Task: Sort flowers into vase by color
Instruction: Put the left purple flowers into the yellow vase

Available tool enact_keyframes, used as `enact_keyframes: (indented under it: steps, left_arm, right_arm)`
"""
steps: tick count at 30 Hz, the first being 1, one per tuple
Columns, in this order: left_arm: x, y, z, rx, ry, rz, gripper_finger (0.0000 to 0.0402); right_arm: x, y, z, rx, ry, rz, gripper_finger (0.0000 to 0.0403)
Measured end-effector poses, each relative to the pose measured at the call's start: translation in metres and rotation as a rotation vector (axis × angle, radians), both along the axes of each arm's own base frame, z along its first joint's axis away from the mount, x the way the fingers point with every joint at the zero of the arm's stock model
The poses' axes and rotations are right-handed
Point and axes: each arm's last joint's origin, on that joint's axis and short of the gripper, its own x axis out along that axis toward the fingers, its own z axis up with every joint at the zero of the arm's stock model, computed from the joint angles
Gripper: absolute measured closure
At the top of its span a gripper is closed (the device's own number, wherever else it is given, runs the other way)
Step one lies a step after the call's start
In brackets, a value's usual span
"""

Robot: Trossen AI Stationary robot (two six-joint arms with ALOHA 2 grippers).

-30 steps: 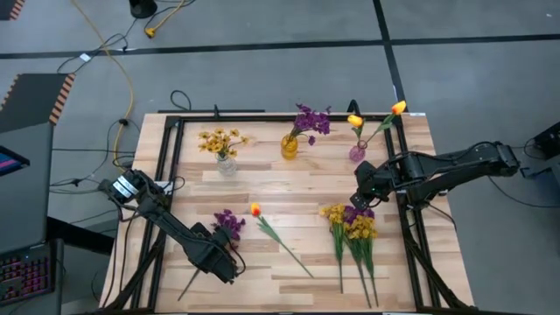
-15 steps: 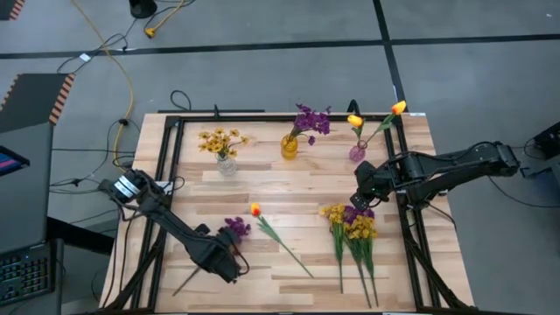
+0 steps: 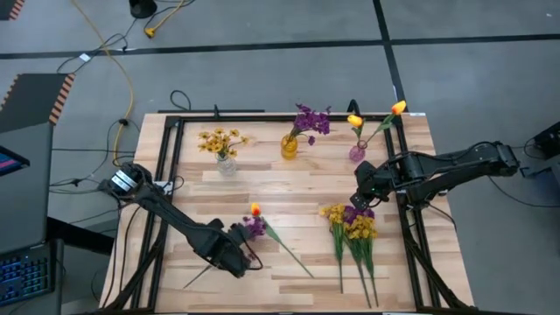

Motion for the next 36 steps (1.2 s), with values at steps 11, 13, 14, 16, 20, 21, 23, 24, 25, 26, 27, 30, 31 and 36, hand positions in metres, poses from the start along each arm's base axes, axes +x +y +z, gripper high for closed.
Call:
enact_keyframes:
  steps: [11,13,14,16,20,21,23,24,25,26,27,30,31,36]
  left_arm:
    - [0.027,0.022,0.043,0.198,-0.347,-0.063,0.0396]
    - [0.033,0.023,0.047,0.253,-0.418,-0.059,0.0396]
    - [0.036,0.023,0.048,0.273,-0.449,-0.063,0.0396]
    - [0.04,0.023,0.051,0.302,-0.5,-0.072,0.0396]
    - [0.047,0.024,0.057,0.375,-0.596,-0.048,0.0396]
    - [0.049,0.024,0.059,0.404,-0.621,-0.036,0.0396]
    - [0.051,0.024,0.063,0.461,-0.667,-0.017,0.0396]
    - [0.053,0.024,0.064,0.486,-0.684,-0.018,0.0396]
    - [0.054,0.024,0.066,0.507,-0.7,-0.019,0.0396]
    - [0.056,0.025,0.068,0.523,-0.711,-0.028,0.0396]
    - [0.059,0.026,0.069,0.532,-0.721,-0.038,0.0396]
    - [0.067,0.033,0.074,0.542,-0.756,-0.06,0.0396]
    - [0.07,0.035,0.076,0.545,-0.767,-0.073,0.0396]
    - [0.085,0.051,0.087,0.571,-0.821,-0.183,0.0396]
  right_arm:
    - [0.0,0.0,0.0,0.0,0.0,0.0,0.029]
    - [0.0,0.0,0.0,0.0,0.0,0.0,0.029]
    - [0.0,0.0,0.0,0.0,0.0,0.0,0.029]
    - [0.0,0.0,0.0,0.0,0.0,0.0,0.029]
    - [0.0,0.0,0.0,0.0,0.0,0.0,0.029]
    - [0.0,0.0,0.0,0.0,0.0,0.0,0.029]
    - [0.0,0.0,0.0,-0.001,0.0,0.0,0.029]
    - [0.0,0.0,0.0,-0.003,0.0,-0.001,0.029]
    - [0.0,0.0,0.0,-0.004,0.0,-0.001,0.029]
    - [0.0,0.0,0.0,-0.004,0.0,-0.001,0.029]
    - [0.0,0.0,0.0,-0.004,-0.001,-0.001,0.029]
    - [0.0,0.0,0.0,-0.005,-0.001,-0.002,0.029]
    - [0.0,0.0,0.0,-0.005,-0.001,-0.002,0.029]
    - [0.0,0.0,0.0,-0.006,-0.001,-0.002,0.029]
